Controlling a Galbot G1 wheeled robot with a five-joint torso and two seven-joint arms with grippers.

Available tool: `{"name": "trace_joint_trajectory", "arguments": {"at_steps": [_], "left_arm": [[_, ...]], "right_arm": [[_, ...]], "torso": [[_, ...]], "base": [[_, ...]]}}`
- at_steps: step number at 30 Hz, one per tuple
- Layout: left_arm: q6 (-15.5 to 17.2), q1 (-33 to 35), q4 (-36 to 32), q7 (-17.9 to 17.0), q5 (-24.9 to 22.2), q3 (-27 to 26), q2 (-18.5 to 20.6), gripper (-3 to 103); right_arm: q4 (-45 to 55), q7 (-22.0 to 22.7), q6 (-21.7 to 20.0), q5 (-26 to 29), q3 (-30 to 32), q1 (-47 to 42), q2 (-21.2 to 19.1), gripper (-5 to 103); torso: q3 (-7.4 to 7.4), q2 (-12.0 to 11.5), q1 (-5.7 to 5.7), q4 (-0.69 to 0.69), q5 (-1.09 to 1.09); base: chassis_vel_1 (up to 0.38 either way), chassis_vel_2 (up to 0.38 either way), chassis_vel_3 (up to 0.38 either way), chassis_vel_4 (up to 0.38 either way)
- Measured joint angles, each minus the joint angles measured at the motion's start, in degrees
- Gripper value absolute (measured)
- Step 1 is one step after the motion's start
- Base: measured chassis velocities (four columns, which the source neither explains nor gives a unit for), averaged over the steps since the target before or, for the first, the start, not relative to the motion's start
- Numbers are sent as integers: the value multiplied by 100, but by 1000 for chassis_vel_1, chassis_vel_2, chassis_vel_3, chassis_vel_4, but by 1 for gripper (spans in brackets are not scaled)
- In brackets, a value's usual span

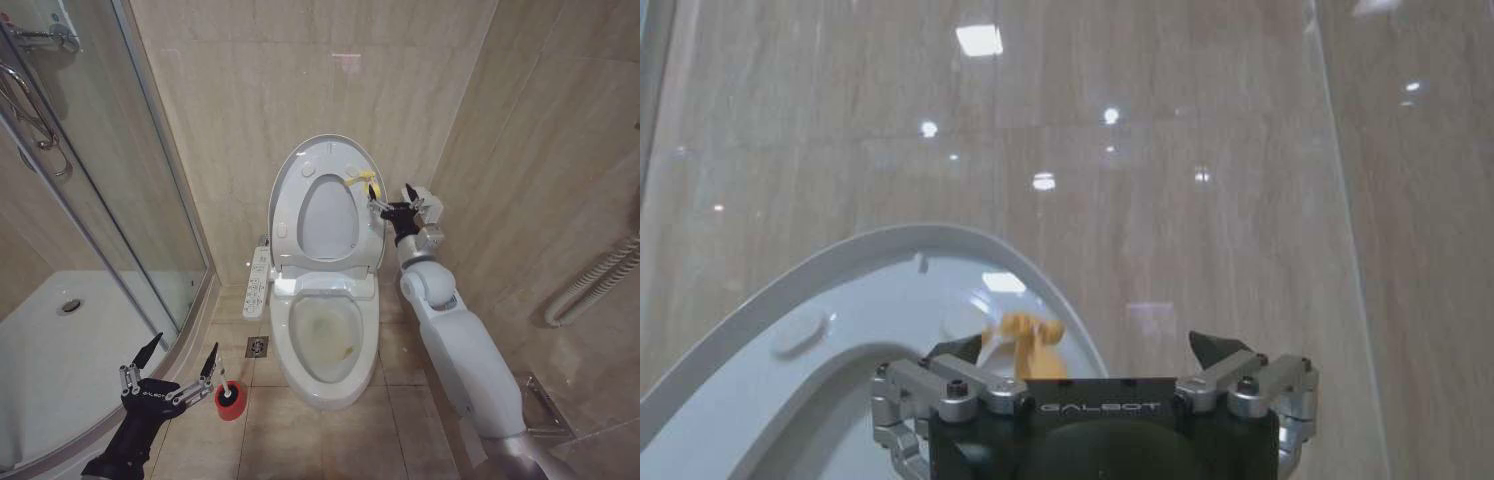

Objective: Open the toilet lid, clean the toilet bowl with a toilet brush, close the toilet lid, and flush.

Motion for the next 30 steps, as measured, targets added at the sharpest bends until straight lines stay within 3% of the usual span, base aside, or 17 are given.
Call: {"name": "trace_joint_trajectory", "arguments": {"at_steps": [10, 18, 24, 30], "left_arm": [[0, 0, 0, 0, 0, 0, 0, 100], [0, 0, 0, 0, 0, 0, 0, 100], [0, 0, 0, 0, 0, 0, 0, 100], [0, 0, 0, 1, 0, 0, 0, 100]], "right_arm": [[1103, 376, -464, 192, 139, -1321, -405, 100], [1625, 516, -613, 93, 378, -2184, -430, 100], [1751, 383, -448, -104, 612, -2758, -534, 100], [1942, -110, -26, -502, 971, -3701, -468, 100]], "torso": [[0, 0, 0, 0, -1], [0, 0, 0, 2, 0], [0, 0, 0, 0, 0], [0, 0, 0, -1, 0]], "base": [[0, 0, 0, 0], [0, 0, 0, 0], [0, 0, 0, 0], [0, 0, 0, 0]]}}
